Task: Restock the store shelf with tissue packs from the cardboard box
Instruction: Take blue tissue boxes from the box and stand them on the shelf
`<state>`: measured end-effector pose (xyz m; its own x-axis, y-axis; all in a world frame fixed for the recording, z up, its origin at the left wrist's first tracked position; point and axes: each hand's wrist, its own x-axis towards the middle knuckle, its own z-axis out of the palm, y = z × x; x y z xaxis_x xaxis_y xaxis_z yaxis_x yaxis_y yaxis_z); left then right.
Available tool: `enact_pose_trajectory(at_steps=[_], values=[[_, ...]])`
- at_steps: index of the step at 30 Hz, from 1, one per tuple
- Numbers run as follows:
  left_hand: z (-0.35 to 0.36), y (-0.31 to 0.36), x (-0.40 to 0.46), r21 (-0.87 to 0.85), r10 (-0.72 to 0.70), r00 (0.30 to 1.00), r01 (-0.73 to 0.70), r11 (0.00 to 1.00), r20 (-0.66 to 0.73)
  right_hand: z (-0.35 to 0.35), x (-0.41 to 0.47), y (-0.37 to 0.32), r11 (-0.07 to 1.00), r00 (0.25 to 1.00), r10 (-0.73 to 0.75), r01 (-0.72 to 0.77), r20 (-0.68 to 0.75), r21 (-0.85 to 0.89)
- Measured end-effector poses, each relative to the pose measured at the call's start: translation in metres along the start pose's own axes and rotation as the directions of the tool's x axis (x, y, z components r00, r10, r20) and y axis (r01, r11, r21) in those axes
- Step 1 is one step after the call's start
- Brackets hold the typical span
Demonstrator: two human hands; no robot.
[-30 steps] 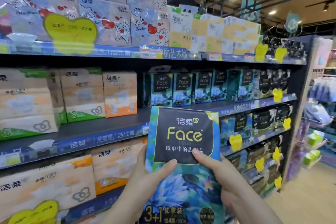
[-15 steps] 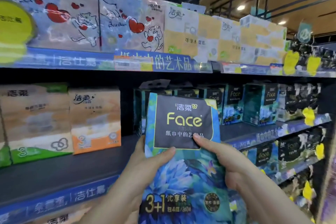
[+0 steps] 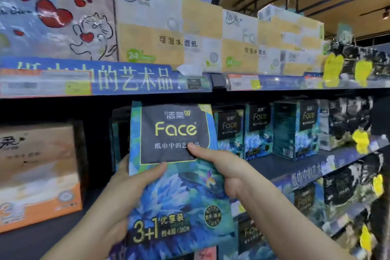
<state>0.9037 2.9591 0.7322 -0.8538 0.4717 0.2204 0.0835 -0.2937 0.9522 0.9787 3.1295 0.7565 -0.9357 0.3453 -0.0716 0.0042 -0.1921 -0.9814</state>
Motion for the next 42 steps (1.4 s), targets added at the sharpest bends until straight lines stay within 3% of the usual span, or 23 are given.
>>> enact_pose_trajectory(at_steps=[10,16,24,31,36,39,41,42], values=[[0.081,-0.022,0.065,0.033,0.101,0.988,-0.097,0.995,-0.115,-0.088,0.058,-0.036,0.998,0.995,-0.057,0.059,0.076,-0.013],[0.161,-0.055,0.095,0.026,0.118,0.992,-0.117,0.993,-0.036,-0.169,0.072,-0.049,0.982,0.982,-0.188,0.187,-0.017,-0.026],[0.247,-0.100,0.129,0.211,0.257,0.966,-0.259,0.943,0.037,-0.268,0.096,-0.055,0.938,0.941,-0.332,0.321,-0.068,-0.132],[0.291,-0.151,0.160,0.316,0.193,0.974,-0.222,0.922,0.122,-0.333,0.129,-0.027,0.913,0.903,-0.365,0.299,-0.228,-0.276],[0.307,-0.174,0.180,0.357,0.120,0.987,-0.152,0.922,0.109,-0.340,0.141,0.001,0.879,0.760,-0.470,0.356,-0.449,-0.318],[0.311,-0.182,0.187,0.382,0.129,0.985,-0.163,0.910,0.115,-0.334,0.139,0.009,0.763,0.564,-0.641,0.391,-0.521,-0.515],[0.315,-0.185,0.191,0.401,0.134,0.983,-0.174,0.899,0.124,-0.335,0.140,0.008,0.682,0.427,-0.720,0.291,-0.547,-0.671],[0.318,-0.186,0.193,0.405,0.137,0.983,-0.176,0.897,0.125,-0.339,0.141,0.007,0.674,0.407,-0.723,0.237,-0.559,-0.699]])
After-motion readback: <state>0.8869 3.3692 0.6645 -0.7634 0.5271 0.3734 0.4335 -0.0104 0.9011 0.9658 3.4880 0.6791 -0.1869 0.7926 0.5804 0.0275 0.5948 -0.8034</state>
